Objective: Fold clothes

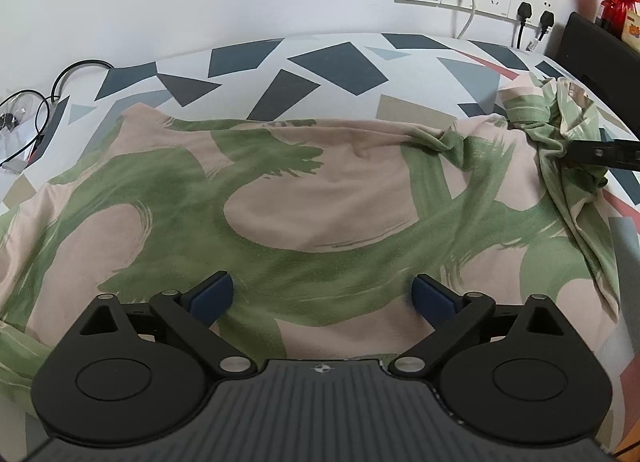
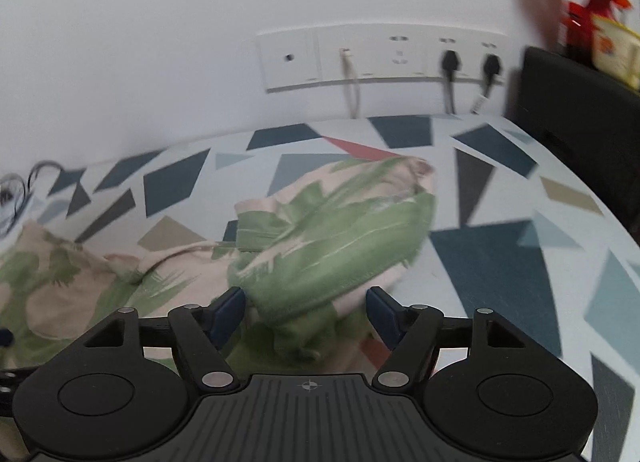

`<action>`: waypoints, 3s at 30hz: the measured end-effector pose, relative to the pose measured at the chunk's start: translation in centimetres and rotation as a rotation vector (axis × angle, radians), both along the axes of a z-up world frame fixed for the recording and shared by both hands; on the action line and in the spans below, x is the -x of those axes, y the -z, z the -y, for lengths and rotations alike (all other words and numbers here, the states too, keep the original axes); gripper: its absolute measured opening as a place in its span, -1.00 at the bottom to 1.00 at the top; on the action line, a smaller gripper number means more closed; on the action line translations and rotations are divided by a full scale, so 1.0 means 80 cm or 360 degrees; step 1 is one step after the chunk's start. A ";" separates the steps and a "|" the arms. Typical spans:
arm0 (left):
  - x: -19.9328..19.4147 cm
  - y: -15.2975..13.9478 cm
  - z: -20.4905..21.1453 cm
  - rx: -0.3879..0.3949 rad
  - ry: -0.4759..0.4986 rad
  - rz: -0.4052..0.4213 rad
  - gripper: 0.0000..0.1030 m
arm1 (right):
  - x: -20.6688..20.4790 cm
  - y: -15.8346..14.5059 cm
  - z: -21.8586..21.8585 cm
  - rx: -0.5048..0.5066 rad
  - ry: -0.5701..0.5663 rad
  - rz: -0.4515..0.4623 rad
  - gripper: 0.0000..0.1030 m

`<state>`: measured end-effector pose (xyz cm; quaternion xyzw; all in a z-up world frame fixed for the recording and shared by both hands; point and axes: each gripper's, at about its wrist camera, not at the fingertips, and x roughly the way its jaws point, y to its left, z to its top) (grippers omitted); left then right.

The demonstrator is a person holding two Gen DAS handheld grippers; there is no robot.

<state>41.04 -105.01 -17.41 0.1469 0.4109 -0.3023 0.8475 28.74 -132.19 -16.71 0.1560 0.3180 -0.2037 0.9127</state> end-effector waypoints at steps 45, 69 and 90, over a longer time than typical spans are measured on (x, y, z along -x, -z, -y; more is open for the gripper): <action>-0.009 0.001 0.007 -0.0015 -0.0018 -0.0021 1.00 | 0.262 0.008 0.140 -0.0391 0.1121 0.0211 -0.60; -0.022 0.001 -0.002 -0.0026 0.0134 -0.0029 1.00 | 0.032 -0.023 0.041 -0.0252 0.0415 0.0239 -0.84; -0.032 0.000 0.010 -0.0061 0.0147 -0.0064 1.00 | 0.251 0.045 0.122 -0.0834 0.1187 0.0550 -0.27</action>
